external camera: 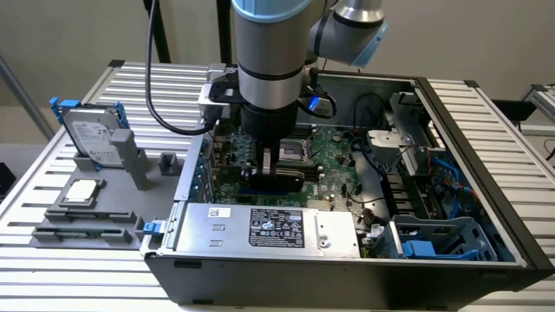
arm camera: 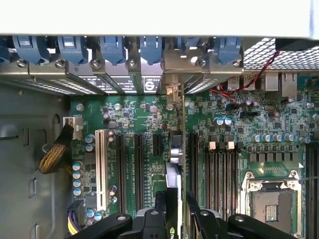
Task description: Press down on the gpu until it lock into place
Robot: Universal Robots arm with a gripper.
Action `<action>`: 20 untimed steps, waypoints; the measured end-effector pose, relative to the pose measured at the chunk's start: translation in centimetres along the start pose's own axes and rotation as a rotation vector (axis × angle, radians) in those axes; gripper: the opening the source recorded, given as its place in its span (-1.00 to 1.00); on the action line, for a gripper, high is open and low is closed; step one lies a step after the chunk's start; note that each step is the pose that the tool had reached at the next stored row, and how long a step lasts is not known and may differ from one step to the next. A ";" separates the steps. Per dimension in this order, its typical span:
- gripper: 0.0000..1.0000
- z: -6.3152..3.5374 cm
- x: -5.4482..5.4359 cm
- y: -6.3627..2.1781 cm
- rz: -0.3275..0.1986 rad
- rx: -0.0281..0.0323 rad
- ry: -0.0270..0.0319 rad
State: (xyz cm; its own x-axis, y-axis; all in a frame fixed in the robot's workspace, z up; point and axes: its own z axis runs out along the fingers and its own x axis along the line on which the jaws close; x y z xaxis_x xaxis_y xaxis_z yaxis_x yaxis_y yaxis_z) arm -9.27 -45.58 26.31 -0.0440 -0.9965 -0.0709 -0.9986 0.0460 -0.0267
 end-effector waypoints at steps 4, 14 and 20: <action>-0.47 0.02 0.0 -0.01 0.000 0.0001 -0.0001; -0.47 0.13 0.0 -0.11 0.000 -0.0012 0.0000; -0.47 0.31 0.0 -0.15 0.000 -0.0067 0.0002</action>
State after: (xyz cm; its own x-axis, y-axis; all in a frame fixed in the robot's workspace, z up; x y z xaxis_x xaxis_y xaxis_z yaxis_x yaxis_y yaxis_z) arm -9.11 -45.56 26.00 -0.0442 -0.9965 -0.0708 -0.9988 0.0457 -0.0200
